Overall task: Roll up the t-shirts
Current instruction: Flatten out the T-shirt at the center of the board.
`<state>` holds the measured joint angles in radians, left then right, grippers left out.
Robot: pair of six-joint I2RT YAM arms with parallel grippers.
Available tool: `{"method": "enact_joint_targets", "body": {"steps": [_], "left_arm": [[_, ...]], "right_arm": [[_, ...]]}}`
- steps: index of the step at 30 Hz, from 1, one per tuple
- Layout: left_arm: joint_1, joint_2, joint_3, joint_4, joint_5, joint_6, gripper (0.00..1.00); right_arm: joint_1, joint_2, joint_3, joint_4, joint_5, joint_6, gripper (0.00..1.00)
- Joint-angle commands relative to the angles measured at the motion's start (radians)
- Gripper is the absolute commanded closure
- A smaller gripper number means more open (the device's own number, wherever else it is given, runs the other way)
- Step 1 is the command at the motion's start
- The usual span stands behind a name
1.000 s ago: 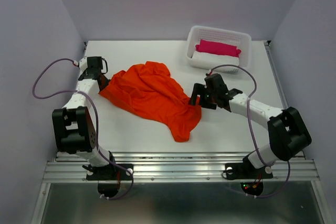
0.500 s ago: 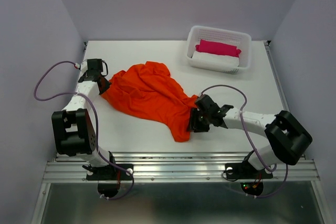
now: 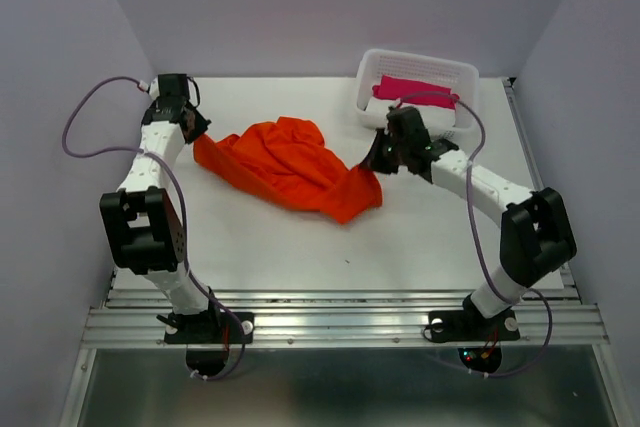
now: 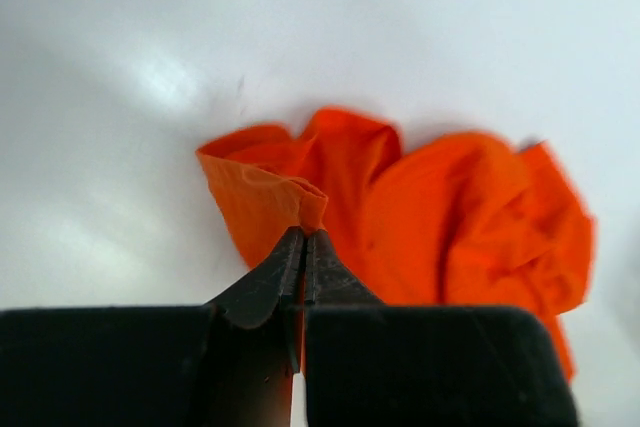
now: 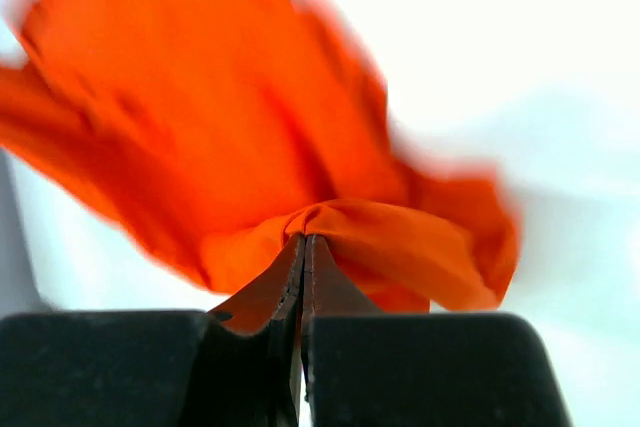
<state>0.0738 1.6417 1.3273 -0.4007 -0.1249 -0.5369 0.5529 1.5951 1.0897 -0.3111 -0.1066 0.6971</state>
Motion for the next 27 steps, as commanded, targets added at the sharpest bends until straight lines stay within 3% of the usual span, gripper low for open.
{"method": "enact_joint_targets", "body": {"steps": [1, 2, 6, 9, 11, 15, 18, 20, 22, 23, 24, 25, 27], "left_arm": [[0.000, 0.052, 0.332, -0.047, 0.050, 0.029, 1.00], [0.003, 0.065, 0.401, -0.090, 0.048, 0.037, 1.00], [0.010, 0.130, 0.755, -0.173, 0.073, 0.057, 1.00], [0.026, 0.121, 0.806, -0.196, 0.105, 0.061, 1.00], [0.041, 0.075, 0.741, -0.172, 0.111, 0.066, 1.00], [0.049, -0.055, 0.459, -0.087, 0.113, 0.075, 1.00], [0.049, -0.160, 0.121, -0.032, 0.119, 0.071, 1.00], [0.049, -0.226, -0.024, 0.011, 0.120, 0.055, 1.00], [0.049, -0.264, -0.220, 0.034, 0.165, 0.045, 1.00], [0.049, -0.267, -0.268, 0.037, 0.166, 0.025, 0.93], [0.049, -0.263, -0.339, 0.036, 0.178, 0.019, 0.69], [0.049, -0.261, -0.367, 0.034, 0.182, 0.008, 0.55], [0.049, -0.258, -0.396, 0.034, 0.179, 0.002, 0.31]], "right_arm": [[-0.168, 0.034, 0.321, -0.019, 0.062, -0.128, 0.99], [-0.200, 0.052, 0.442, -0.035, 0.071, -0.154, 0.99], [-0.220, 0.043, 0.619, -0.120, 0.088, -0.206, 0.99], [-0.220, -0.032, 0.584, -0.144, 0.090, -0.217, 0.99], [-0.220, -0.090, 0.518, -0.154, 0.082, -0.209, 0.99], [-0.220, -0.236, 0.291, -0.187, 0.056, -0.197, 0.99], [-0.220, -0.343, 0.095, -0.229, 0.056, -0.174, 0.99], [-0.220, -0.395, -0.043, -0.240, 0.045, -0.142, 0.99], [-0.220, -0.412, -0.115, -0.269, 0.042, -0.120, 0.90], [-0.220, -0.422, -0.175, -0.275, 0.045, -0.096, 0.68], [-0.220, -0.423, -0.197, -0.284, 0.045, -0.087, 0.63], [-0.220, -0.425, -0.215, -0.292, 0.051, -0.067, 0.49], [-0.220, -0.420, -0.232, -0.302, 0.073, -0.054, 0.42]]}}
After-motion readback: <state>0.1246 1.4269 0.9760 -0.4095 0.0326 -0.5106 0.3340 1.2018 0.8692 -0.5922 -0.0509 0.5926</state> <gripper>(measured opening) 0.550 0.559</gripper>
